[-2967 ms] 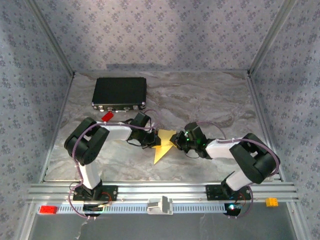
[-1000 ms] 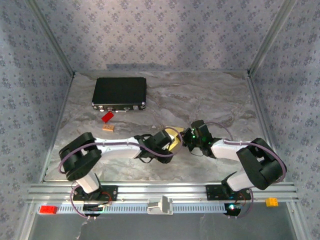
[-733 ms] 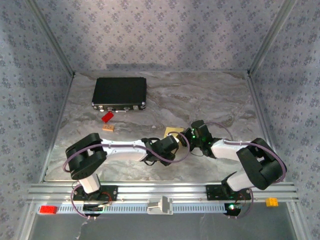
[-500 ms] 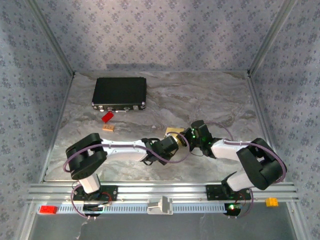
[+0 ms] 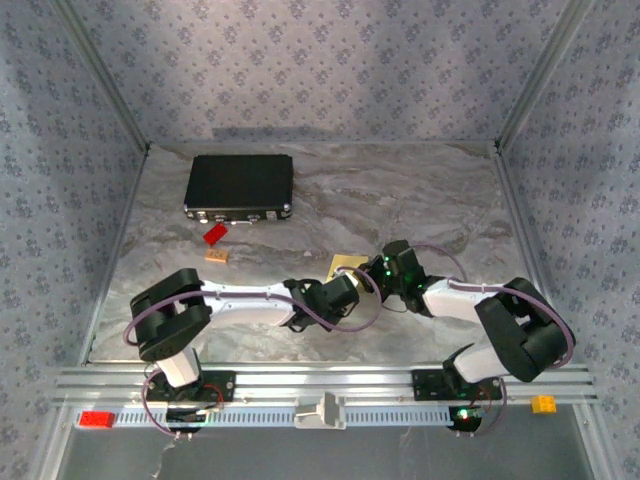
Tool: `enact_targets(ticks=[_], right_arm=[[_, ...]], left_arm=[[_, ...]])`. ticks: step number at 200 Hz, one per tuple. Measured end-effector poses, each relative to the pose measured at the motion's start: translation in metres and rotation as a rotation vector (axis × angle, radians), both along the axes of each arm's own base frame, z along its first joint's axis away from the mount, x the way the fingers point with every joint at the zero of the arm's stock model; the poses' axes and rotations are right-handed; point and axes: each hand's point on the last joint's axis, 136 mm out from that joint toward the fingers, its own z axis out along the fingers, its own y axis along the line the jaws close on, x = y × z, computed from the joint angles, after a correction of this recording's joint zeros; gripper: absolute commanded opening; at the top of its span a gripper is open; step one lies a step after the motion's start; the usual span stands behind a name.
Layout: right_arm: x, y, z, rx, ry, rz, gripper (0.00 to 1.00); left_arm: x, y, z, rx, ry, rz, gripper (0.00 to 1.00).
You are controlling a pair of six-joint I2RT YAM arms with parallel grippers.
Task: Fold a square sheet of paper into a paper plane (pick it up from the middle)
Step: Fold the wing for the fifth time at the center of the table.
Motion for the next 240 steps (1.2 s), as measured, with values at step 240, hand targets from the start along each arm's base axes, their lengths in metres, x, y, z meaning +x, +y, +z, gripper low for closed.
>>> enact_targets(ticks=[240], right_arm=[[0.0005,-0.0015,0.0039,0.006,-0.003,-0.007,0.01]], left_arm=[[0.0016,-0.0008,-0.0084,0.037,-0.006,-0.012,0.22]])
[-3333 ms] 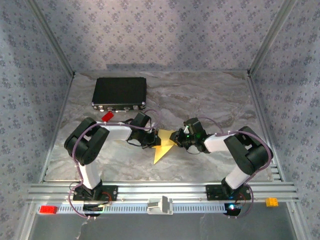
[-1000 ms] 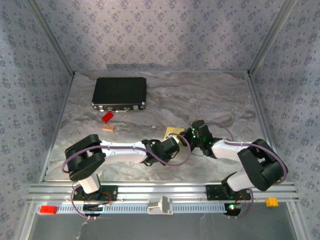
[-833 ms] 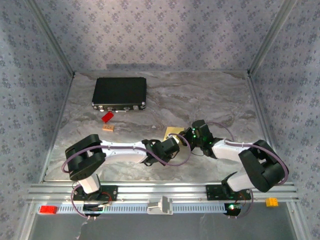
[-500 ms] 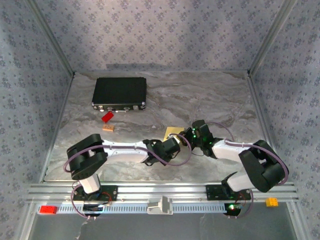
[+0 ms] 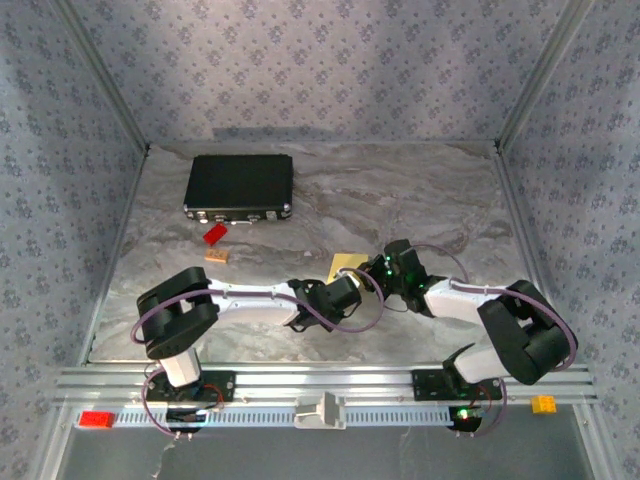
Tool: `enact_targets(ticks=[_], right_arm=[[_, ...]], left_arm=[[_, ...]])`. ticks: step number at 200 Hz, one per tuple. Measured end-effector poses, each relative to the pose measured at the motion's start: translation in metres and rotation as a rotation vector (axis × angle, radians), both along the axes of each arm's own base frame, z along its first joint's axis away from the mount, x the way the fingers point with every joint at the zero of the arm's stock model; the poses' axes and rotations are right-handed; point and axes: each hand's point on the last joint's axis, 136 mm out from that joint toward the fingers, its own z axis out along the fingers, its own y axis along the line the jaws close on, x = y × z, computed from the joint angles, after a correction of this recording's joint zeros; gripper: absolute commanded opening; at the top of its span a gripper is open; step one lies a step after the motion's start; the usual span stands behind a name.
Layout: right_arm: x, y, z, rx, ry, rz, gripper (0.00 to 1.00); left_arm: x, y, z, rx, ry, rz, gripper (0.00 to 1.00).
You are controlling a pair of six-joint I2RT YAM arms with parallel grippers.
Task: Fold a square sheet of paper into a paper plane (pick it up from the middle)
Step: Fold the wing for the fifth time at the center of the table.
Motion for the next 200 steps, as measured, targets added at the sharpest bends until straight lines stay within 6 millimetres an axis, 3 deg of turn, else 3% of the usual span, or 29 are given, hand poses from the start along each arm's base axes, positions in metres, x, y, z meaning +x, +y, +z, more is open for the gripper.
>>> enact_targets(ticks=[72,161,200], right_arm=[[-0.0003,-0.0002,-0.0004,-0.002,0.002,0.000,0.01],[-0.0007,-0.0004,-0.0011,-0.004,0.005,0.000,0.02],[-0.0023,-0.0015,-0.0012,-0.008,0.011,0.000,0.11]], left_arm=[[0.0004,0.0002,0.0002,0.002,-0.004,0.000,0.20],[0.0005,0.0002,0.0003,0.003,-0.005,-0.001,0.07],[0.0005,0.0002,0.0003,0.002,-0.005,0.001,0.01]])
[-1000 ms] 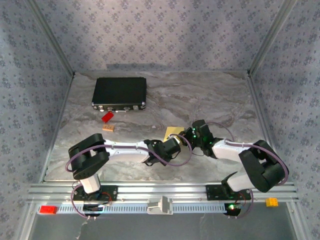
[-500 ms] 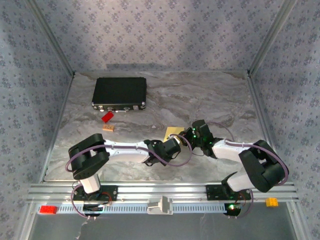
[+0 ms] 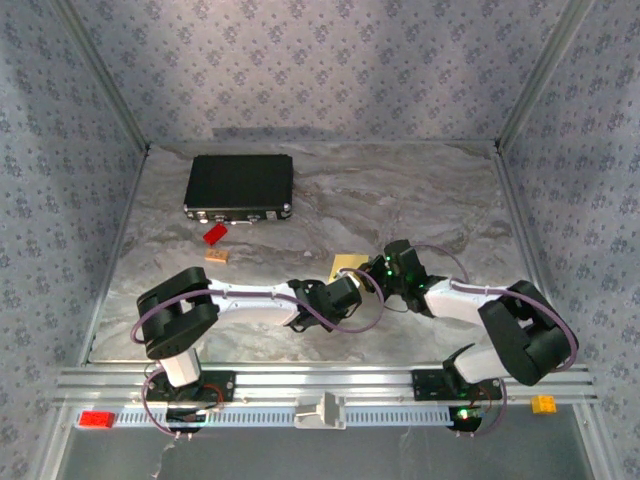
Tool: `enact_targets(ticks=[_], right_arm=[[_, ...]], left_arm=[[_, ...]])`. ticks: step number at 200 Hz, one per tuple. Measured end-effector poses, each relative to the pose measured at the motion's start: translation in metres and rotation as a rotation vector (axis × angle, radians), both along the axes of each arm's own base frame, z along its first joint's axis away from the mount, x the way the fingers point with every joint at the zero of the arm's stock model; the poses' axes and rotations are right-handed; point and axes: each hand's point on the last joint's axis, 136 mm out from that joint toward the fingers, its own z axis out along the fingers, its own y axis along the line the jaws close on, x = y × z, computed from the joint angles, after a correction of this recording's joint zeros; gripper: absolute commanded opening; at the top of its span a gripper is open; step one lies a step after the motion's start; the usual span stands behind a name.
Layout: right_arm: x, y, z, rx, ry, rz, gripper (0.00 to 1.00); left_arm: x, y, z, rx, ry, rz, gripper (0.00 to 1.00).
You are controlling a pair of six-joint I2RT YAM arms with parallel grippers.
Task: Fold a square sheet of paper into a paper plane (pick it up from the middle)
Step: Fold the wing for the fifth time at the center of the table.
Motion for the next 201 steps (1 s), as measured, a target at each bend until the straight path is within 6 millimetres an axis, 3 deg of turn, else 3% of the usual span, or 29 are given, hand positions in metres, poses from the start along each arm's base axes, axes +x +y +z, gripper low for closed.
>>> enact_targets(ticks=[53,114,201], right_arm=[[-0.004,-0.021,0.009,-0.062,0.002,-0.012,0.37],[-0.007,-0.060,0.034,-0.143,-0.052,-0.036,0.41],[-0.020,-0.064,0.031,-0.150,-0.052,-0.028,0.39]], left_arm=[[0.001,-0.001,0.000,-0.013,0.005,0.013,0.00],[0.005,0.000,-0.007,-0.147,0.107,0.064,0.00],[0.005,-0.002,-0.012,-0.313,0.246,0.094,0.00]])
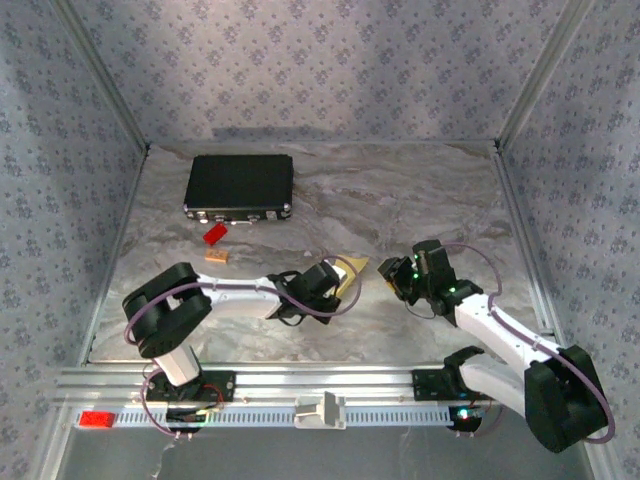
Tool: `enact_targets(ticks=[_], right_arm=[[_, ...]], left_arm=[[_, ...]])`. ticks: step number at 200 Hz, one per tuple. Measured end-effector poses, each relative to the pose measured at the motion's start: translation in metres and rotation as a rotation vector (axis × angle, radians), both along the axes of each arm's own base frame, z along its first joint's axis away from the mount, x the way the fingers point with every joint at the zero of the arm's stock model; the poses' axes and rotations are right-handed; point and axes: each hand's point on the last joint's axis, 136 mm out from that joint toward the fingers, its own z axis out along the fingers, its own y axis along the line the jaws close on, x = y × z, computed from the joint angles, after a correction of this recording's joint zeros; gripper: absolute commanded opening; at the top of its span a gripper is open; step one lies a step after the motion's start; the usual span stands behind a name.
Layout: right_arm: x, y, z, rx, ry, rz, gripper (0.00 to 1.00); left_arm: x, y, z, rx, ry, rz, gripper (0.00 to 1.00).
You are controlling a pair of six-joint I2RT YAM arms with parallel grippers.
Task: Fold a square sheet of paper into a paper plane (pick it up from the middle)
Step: Fold the wing for the fifth time at the center of the table.
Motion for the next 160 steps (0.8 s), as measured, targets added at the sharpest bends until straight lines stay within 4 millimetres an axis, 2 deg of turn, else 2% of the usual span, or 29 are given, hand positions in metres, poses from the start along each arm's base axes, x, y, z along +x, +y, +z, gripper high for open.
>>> enact_targets(ticks=[84,126,160], right_arm=[[0.002,0.028,0.004,-0.055,-0.117,0.126,0.31],[0.002,0.044,-0.006,-0.106,-0.160,0.226,0.26],[0.006,0.067,-0.013,-0.086,-0.160,0.323,0.22]], left_arm=[[0.005,0.003,0.001,-0.258,0.208,0.030,0.00],[0.005,-0.004,0.000,-0.346,0.292,0.026,0.00],[0.005,-0.006,0.000,-0.385,0.343,0.031,0.00]])
